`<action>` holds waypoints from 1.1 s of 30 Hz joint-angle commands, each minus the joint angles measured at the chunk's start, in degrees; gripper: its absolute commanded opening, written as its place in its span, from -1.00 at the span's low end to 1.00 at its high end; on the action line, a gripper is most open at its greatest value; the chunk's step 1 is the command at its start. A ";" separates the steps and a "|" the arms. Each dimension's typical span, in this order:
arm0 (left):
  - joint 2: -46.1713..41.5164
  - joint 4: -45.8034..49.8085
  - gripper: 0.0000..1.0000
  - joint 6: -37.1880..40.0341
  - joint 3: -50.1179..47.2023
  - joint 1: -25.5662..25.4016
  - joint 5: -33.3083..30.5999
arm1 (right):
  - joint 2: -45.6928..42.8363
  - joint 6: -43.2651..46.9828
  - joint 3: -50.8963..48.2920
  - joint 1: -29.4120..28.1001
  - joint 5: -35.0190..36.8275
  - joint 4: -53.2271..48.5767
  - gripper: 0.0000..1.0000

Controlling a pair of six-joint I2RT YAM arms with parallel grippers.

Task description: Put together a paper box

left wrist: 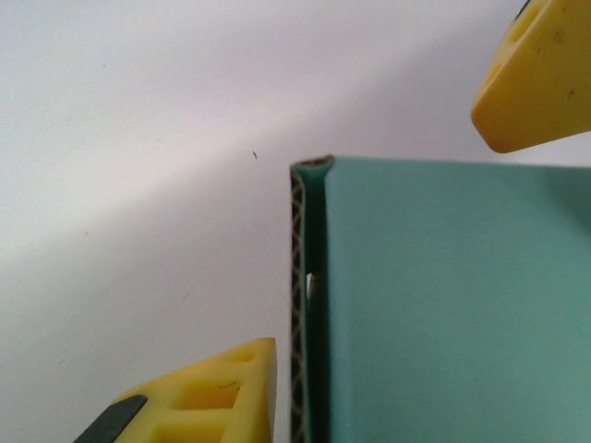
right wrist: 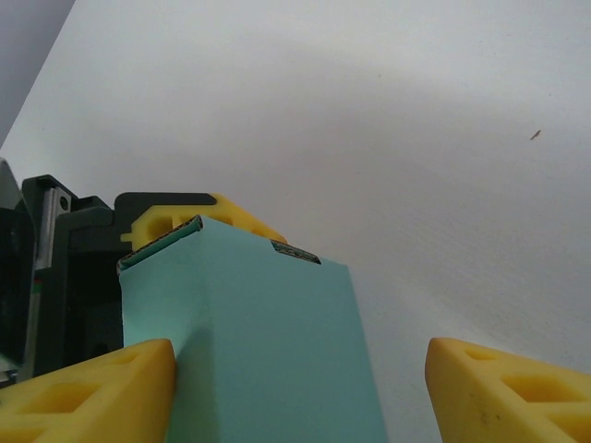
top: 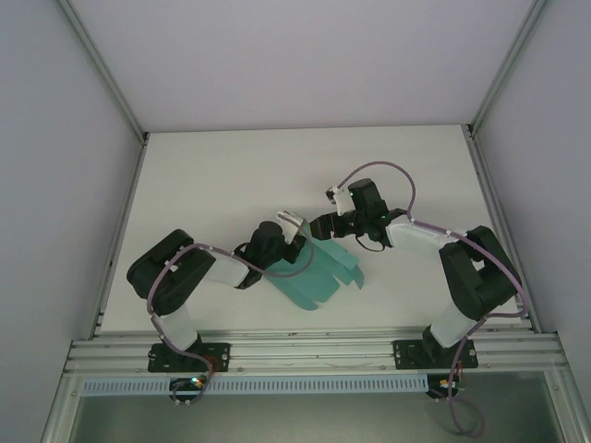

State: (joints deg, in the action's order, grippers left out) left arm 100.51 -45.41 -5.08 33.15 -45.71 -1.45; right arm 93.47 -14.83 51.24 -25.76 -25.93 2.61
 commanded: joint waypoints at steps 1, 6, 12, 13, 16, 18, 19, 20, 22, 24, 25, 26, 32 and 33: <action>-1.70 1.11 -0.55 1.02 1.57 -0.05 -0.41 | 1.48 3.46 -2.99 -0.17 5.87 -10.21 0.42; -1.20 1.93 -1.00 2.54 2.89 -0.08 -4.83 | -2.24 2.97 -3.61 -0.17 4.50 -6.84 0.48; -4.18 3.79 -1.00 -2.48 1.46 -0.11 -14.53 | -16.74 -0.48 -2.29 -0.17 14.88 -7.54 0.98; -4.94 4.67 -1.00 -3.70 1.32 -0.14 -16.19 | -19.39 -1.16 -2.67 -0.20 18.08 -8.23 0.99; -7.42 8.55 -1.00 -7.75 0.82 0.34 -19.62 | -27.48 -2.93 -5.14 0.00 26.62 -11.79 0.99; -9.27 12.82 -1.00 -10.85 1.21 1.25 -19.68 | -33.24 -4.54 -8.55 0.07 28.87 -13.08 0.99; -10.02 14.70 -1.00 -12.00 1.46 1.87 -19.08 | -35.63 -5.59 -10.11 0.09 28.65 -13.27 0.99; -10.90 16.24 -1.00 -12.78 1.73 2.13 -19.07 | -37.75 -6.59 -11.60 0.09 27.41 -13.05 0.98; -12.10 16.94 -1.00 -12.52 1.56 2.28 -19.04 | -40.96 -8.13 -14.13 0.09 23.12 -11.55 0.93; -13.17 16.69 -1.00 -12.03 1.17 2.35 -18.45 | -42.38 -10.47 -16.49 0.08 20.61 -8.85 0.93; -13.61 16.63 -1.00 -11.42 1.16 2.30 -17.77 | -42.28 -11.03 -17.24 0.05 20.17 -7.46 0.93; -13.89 16.66 -1.00 -11.22 1.13 2.33 -17.25 | -41.70 -11.00 -17.40 0.03 20.05 -6.78 0.94; -15.16 20.94 -1.00 -12.60 3.04 3.56 -13.10 | -35.99 -10.72 -16.09 0.16 21.74 -9.89 0.89; -15.42 19.44 -1.00 -12.35 2.36 3.89 -10.96 | -35.76 -11.37 -16.34 0.26 25.03 -10.54 0.85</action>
State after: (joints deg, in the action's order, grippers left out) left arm 87.11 -26.74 -16.10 34.57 -42.72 -16.73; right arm 57.12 -24.12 34.11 -25.76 -5.45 -6.48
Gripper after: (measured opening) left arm 0.076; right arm 0.938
